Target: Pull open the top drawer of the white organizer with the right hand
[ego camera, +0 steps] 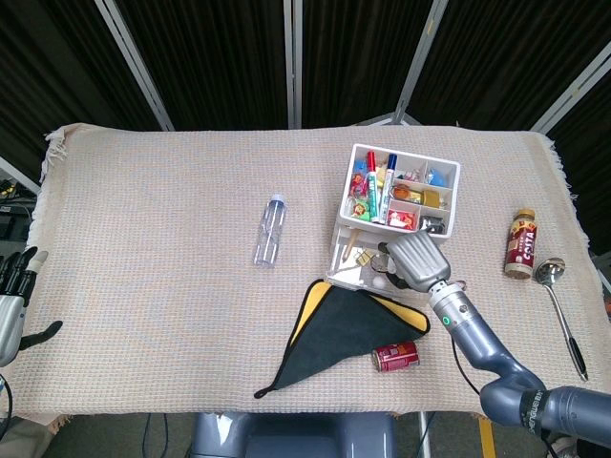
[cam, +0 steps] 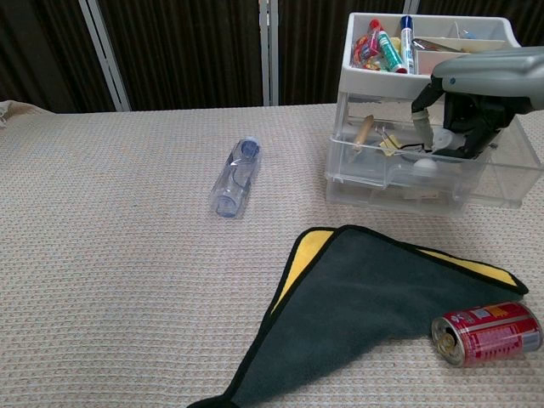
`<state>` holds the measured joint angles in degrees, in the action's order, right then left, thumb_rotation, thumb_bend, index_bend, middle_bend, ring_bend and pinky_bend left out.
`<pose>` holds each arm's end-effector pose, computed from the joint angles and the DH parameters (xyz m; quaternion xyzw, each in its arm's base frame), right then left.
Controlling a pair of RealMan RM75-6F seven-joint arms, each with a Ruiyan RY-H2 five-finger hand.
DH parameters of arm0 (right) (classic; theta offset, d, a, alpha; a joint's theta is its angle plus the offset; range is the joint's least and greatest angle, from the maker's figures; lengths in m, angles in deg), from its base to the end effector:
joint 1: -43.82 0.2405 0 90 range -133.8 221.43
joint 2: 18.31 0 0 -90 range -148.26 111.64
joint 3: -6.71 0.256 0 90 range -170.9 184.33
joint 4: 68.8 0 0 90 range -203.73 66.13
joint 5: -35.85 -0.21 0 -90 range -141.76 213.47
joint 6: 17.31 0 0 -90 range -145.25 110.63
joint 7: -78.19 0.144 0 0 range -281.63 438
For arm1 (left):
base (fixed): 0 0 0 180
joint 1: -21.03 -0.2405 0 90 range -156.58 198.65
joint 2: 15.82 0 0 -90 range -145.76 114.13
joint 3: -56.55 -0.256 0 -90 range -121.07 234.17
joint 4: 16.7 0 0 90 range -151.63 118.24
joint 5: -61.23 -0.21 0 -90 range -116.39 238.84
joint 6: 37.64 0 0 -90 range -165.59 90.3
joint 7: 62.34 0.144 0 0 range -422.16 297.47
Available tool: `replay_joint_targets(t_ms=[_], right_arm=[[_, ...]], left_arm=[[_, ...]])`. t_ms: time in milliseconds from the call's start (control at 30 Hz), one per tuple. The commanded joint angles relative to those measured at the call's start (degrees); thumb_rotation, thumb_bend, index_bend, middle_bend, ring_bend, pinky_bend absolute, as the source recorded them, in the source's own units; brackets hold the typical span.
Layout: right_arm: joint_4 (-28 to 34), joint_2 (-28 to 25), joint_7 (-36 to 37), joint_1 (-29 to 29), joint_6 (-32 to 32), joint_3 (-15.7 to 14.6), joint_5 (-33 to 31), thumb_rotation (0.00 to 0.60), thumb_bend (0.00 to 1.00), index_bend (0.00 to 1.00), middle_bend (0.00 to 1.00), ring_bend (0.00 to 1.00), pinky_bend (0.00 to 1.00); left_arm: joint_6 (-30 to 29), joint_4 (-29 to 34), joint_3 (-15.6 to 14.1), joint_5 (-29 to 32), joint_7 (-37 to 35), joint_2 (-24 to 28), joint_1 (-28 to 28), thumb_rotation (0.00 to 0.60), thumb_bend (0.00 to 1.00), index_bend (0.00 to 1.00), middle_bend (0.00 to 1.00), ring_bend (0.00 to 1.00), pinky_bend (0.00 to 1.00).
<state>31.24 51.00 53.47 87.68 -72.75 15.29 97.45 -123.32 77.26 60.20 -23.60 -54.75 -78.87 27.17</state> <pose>-0.1445 -0.3434 0.0724 0.7685 -0.3134 0.3360 0.4454 -0.3034 0.1903 0.1668 -0.6101 -0.3415 -0.3638 0.6154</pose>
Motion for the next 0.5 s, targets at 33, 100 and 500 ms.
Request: replay_joint_targets(t_ms=[33, 100, 500], right_arm=[[0.55, -0.29, -0.20, -0.17, -0.45, -0.10, 0.53, 0.600, 0.30, 0.60, 1.00, 1.00, 0.67], [1.22, -0.64, -0.51, -0.36, -1.00, -0.20, 1.12, 0.600, 0.30, 0.61, 1.00, 1.00, 0.67], [7.47, -3.86, -3.02, -2.57, -5.66, -1.31, 5.77, 0.600, 0.30, 0.61, 1.00, 1.00, 0.67]], left_arm=[[0.01, 0.00, 0.03, 0.07, -0.04, 0.01, 0.00, 0.600, 0.11, 0.00, 0.00, 0.00, 0.00], [-0.02, 0.00, 0.03, 0.02, -0.08, 0.02, 0.00, 0.600, 0.11, 0.00, 0.00, 0.00, 0.00], [-0.47, 0.22, -0.15, -0.50, -0.18, 0.17, -0.17, 0.600, 0.11, 0.00, 0.00, 0.00, 0.00]])
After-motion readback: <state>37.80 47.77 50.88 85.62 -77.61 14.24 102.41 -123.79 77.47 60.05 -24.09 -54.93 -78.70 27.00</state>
